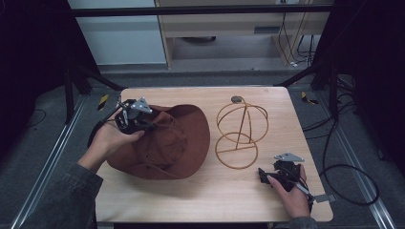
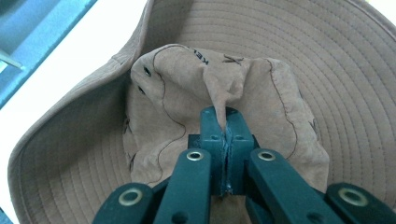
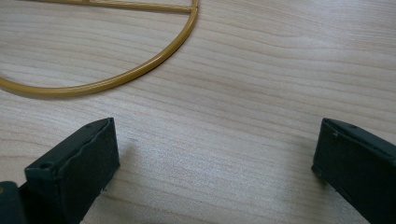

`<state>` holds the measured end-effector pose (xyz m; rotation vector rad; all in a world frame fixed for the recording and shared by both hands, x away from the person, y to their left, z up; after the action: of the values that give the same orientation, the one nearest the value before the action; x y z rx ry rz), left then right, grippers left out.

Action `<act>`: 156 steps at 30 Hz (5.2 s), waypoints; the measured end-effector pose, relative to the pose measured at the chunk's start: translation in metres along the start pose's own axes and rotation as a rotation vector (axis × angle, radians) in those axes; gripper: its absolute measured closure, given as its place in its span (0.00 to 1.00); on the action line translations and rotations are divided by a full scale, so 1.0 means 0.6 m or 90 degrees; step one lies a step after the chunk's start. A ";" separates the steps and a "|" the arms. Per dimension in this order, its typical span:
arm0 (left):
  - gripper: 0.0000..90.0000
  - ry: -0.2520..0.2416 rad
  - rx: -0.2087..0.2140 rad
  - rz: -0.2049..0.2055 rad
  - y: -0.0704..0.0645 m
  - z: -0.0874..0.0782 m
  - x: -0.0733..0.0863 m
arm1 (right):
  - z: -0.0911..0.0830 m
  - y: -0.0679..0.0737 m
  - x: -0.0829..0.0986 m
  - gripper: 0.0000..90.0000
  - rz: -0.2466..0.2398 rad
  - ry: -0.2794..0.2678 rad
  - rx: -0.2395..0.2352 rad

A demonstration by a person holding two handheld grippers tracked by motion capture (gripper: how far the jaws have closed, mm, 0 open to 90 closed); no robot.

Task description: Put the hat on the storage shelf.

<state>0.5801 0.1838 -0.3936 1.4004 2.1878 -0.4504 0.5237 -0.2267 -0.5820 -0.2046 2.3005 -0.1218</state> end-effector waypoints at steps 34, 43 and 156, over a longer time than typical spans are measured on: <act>0.98 -0.067 -0.037 0.031 -0.020 -0.130 -0.078 | 0.000 0.000 0.000 0.00 0.000 0.000 0.000; 0.98 -0.074 -0.042 0.051 -0.031 -0.151 -0.112 | 0.000 0.000 0.000 0.00 -0.001 0.001 0.001; 0.98 -0.030 0.004 0.234 -0.150 -0.019 -0.435 | 0.000 0.000 0.001 0.00 -0.004 0.000 -0.001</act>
<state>0.5860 -0.0419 -0.2341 1.7286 1.8365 -0.3503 0.5236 -0.2270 -0.5822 -0.2123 2.2998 -0.1237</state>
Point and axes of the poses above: each handheld gripper's, and its own axes: z roughly forward along the jaws, x roughly out of its underside, y roughly to its left, the point moved 10 cm from there along z, roughly forward along the jaws, and after that the axes turned 13 degrees about x, right-handed, at the moved point
